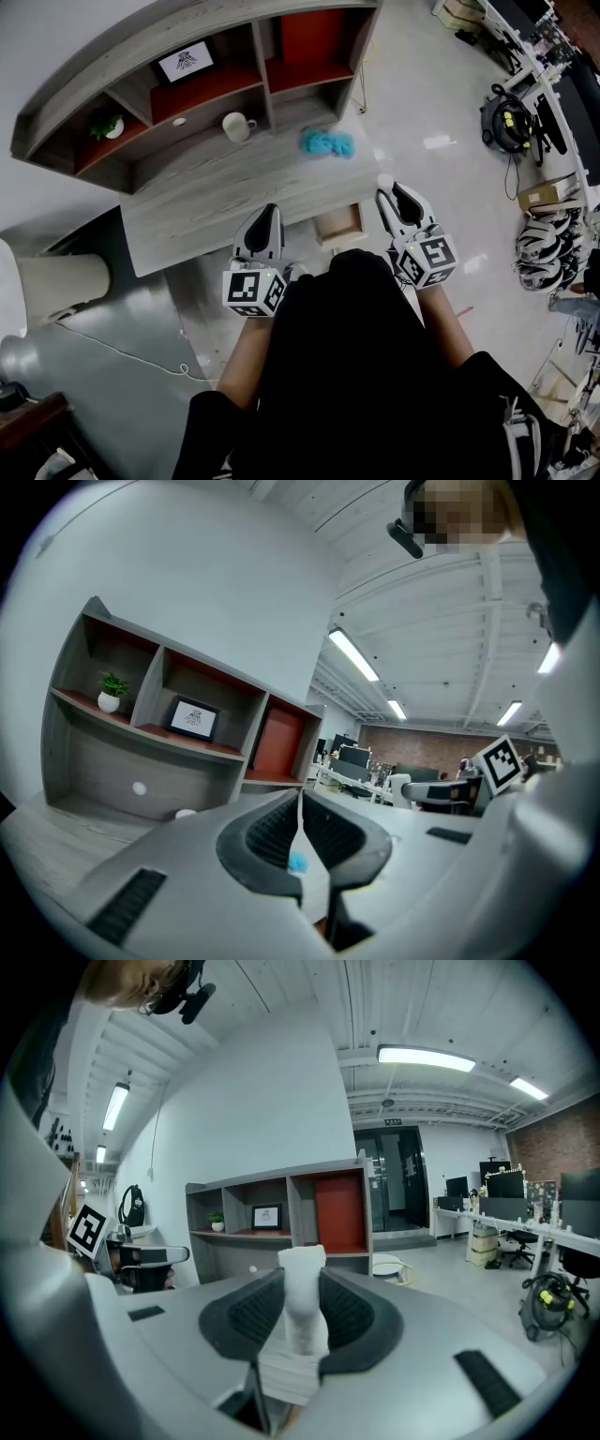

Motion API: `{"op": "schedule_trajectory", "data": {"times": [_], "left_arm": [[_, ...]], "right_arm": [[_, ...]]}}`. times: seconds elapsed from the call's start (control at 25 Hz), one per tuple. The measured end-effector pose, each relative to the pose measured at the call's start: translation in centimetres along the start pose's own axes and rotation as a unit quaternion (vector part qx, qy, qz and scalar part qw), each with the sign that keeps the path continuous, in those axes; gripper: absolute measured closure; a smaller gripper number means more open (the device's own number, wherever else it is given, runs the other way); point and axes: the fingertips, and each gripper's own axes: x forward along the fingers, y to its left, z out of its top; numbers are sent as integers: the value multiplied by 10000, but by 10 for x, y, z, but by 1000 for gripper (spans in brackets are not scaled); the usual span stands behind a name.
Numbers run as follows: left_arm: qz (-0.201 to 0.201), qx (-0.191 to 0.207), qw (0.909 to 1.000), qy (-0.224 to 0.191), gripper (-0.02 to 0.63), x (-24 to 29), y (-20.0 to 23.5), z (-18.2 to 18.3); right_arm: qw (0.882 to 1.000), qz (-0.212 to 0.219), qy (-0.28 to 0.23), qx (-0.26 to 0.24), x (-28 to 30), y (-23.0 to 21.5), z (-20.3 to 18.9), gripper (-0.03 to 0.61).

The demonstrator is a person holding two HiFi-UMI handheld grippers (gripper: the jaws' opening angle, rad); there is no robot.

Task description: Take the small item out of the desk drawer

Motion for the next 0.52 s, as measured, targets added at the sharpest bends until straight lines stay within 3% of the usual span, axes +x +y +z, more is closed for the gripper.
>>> {"op": "schedule_trajectory", "data": {"times": [0.52], "left_arm": [[98, -5, 9999, 50, 594, 5, 8, -6]], "right_arm": [[9999, 13, 46, -130, 3, -12, 3, 463]]}}
